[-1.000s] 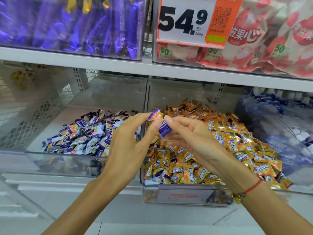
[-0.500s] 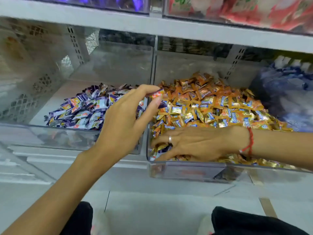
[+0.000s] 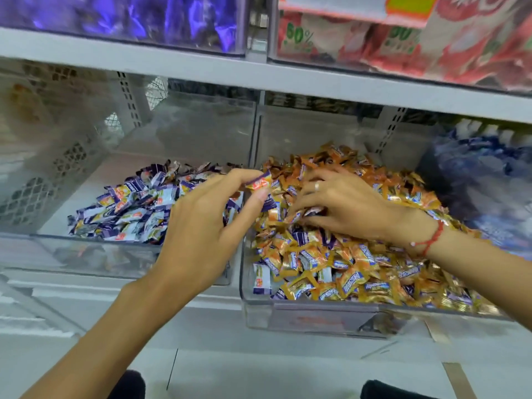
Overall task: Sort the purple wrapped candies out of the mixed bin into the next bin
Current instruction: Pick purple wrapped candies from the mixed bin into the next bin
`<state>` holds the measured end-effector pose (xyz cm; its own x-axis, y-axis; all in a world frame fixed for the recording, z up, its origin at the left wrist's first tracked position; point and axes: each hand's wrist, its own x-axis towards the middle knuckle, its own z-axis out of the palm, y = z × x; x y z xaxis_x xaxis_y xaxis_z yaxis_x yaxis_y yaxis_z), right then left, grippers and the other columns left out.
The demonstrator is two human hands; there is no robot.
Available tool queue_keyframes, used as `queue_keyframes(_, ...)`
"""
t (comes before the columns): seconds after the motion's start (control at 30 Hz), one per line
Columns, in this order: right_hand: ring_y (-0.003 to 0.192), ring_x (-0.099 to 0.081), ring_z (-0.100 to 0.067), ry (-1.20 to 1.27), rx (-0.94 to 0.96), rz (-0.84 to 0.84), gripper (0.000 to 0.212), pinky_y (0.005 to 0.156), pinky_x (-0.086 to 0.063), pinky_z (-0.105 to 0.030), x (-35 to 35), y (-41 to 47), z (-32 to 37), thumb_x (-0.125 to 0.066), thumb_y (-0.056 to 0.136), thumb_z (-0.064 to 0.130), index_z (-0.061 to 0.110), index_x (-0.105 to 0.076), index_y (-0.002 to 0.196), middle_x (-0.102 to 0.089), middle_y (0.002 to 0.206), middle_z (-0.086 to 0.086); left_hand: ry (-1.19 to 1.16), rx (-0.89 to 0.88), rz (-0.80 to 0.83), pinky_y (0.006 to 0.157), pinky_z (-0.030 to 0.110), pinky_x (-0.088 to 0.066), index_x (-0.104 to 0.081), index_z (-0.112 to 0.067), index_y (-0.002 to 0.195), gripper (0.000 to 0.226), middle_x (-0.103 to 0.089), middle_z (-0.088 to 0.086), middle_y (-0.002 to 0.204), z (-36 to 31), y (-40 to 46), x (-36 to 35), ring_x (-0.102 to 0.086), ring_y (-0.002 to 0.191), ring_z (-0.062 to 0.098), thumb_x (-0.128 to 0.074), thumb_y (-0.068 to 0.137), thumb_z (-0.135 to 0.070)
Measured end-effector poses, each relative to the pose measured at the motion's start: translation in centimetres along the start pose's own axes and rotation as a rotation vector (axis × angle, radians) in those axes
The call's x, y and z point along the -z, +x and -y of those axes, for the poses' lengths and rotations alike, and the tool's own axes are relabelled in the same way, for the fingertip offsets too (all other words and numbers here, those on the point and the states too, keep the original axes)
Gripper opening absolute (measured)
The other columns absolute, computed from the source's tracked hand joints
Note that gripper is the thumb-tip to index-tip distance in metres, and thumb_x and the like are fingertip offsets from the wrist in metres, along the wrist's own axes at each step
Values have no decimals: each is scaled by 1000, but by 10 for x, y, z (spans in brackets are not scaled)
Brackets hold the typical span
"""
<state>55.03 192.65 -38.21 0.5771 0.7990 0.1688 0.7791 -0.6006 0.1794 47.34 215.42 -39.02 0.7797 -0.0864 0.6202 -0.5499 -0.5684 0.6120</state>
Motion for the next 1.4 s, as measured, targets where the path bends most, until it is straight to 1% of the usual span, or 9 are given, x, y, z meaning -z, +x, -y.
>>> queue_keyframes(0.23, 77, -57, 3, 535, -418, -78, 13, 73, -38, -17, 8, -13, 13, -73, 82, 36, 31, -66, 73, -64, 76, 16, -126, 92, 10, 80, 16, -45, -61, -40, 104, 25, -65, -27, 96, -7, 6, 0, -61, 95, -3, -45, 90, -53)
queue_keyframes(0.37, 94, -58, 9, 859, -644, -97, 28, 81, -46, -6, 22, -13, 16, -77, 79, 27, 32, -68, 104, -62, 108, 22, -133, 119, 26, 84, 30, -50, -60, -38, 106, 29, -65, -24, 98, -9, 6, -1, -61, 98, 0, -42, 91, -54)
queue_keyframes(0.47, 88, -69, -21, 921, -711, -71, 36, 80, -57, -25, 34, -11, 15, -79, 78, 19, 28, -68, 110, -67, 106, 13, -136, 119, 35, 84, 35, -51, -61, -37, 107, 29, -65, -23, 99, -10, 5, -1, -61, 100, 0, -43, 92, -53)
queue_keyframes(0.53, 90, -69, -13, 870, -745, -49, 35, 78, -56, -25, 39, -11, 12, -80, 76, 15, 24, -69, 108, -69, 104, 13, -148, 123, 38, 84, 36, -51, -61, -38, 107, 29, -65, -25, 100, -9, 6, 1, -61, 99, 0, -43, 91, -55)
queue_keyframes(0.7, 50, -57, -4, 1048, -834, -99, 21, 49, -44, -12, 43, -14, 15, -70, 86, 27, 21, -71, 106, -73, 94, 6, -150, 118, 47, 84, 38, -52, -62, -36, 108, 34, -65, -23, 100, -9, 5, 0, -62, 98, 2, -42, 90, -57)
queue_keyframes(0.97, 45, -42, -1, 1182, -612, -283, 19, 45, -34, -11, 69, 24, 54, -61, 93, 27, 16, -73, 102, -55, 52, 16, -115, 192, -302, 75, 36, -53, -64, -33, 96, 16, -70, -20, 80, -3, 15, 27, -66, 80, 4, -54, 93, -45)
queue_keyframes(1.07, 55, -50, -6, 999, -442, -423, 17, 56, -42, -18, 68, 70, 77, -63, 93, 24, 13, -75, 96, -67, 69, 10, 35, 279, -457, 72, 37, -50, -64, -33, 99, 17, -64, -16, 72, 13, 18, 50, -65, 75, 18, -52, 93, -44)
queue_keyframes(1.27, 97, -67, -29, 814, -335, -138, 33, 88, -52, -33, 59, 113, 83, -45, 101, 40, 23, -72, 108, -72, 91, -18, 358, 409, -202, 78, 40, -46, -50, -31, 136, 39, -70, 3, 111, 39, 10, 58, -64, 99, 32, -42, 99, -41)
queue_keyframes(1.4, 103, -60, 1, 667, -289, -364, 23, 86, -43, -10, 65, 58, 67, -57, 95, 32, 24, -70, 112, -70, 110, 11, 196, 300, -109, 92, 40, -47, -49, -36, 136, 41, -61, -9, 128, 31, 3, 49, -57, 114, 14, -37, 99, -50)
